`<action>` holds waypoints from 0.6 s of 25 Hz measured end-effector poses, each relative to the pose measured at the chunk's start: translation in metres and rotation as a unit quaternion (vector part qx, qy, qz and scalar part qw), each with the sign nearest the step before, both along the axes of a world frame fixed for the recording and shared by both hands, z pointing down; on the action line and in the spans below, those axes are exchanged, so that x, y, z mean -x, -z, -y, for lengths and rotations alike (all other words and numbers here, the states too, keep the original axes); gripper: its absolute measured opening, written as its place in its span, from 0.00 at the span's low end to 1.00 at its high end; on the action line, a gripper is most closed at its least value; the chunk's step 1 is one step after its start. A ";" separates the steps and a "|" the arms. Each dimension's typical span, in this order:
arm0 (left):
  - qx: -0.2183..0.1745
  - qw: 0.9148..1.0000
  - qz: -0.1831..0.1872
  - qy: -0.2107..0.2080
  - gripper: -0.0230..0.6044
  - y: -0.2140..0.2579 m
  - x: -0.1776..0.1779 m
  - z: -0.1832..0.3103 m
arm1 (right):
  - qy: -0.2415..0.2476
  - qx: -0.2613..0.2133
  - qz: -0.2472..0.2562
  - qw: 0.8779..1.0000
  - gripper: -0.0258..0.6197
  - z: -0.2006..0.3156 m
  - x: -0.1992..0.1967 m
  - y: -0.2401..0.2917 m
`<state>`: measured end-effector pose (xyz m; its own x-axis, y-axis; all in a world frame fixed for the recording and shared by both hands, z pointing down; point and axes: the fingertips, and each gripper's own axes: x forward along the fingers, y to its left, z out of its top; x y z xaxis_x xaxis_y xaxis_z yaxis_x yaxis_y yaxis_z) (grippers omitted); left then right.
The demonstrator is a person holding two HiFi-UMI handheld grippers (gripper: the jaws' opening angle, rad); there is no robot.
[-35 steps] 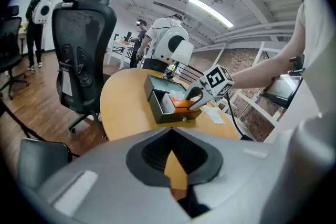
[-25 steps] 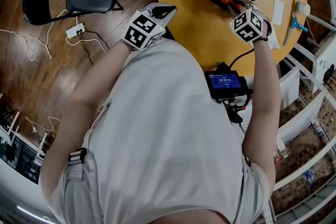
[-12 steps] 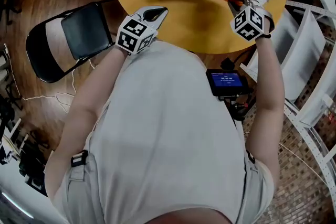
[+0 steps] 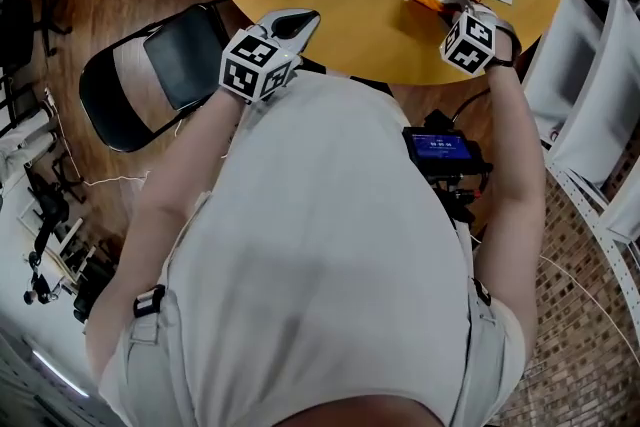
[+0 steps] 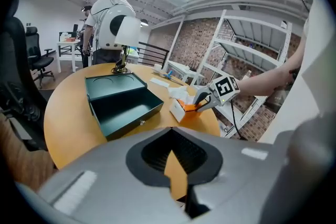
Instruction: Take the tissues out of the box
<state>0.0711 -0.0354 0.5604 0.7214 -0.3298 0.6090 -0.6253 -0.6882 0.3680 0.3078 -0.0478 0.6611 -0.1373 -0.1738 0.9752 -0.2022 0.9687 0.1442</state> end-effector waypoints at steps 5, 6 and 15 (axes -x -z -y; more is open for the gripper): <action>-0.015 1.000 -0.010 0.012 0.04 0.007 0.003 0.003 | 0.013 -0.002 -0.002 1.000 0.23 0.002 0.004 0.007; -0.019 1.000 -0.015 0.018 0.04 0.009 0.006 0.006 | 0.014 -0.005 0.001 1.000 0.25 0.004 0.006 0.013; -0.101 0.991 -0.063 0.058 0.04 0.072 0.033 0.060 | -0.081 -0.057 0.288 0.952 0.22 0.043 0.094 0.172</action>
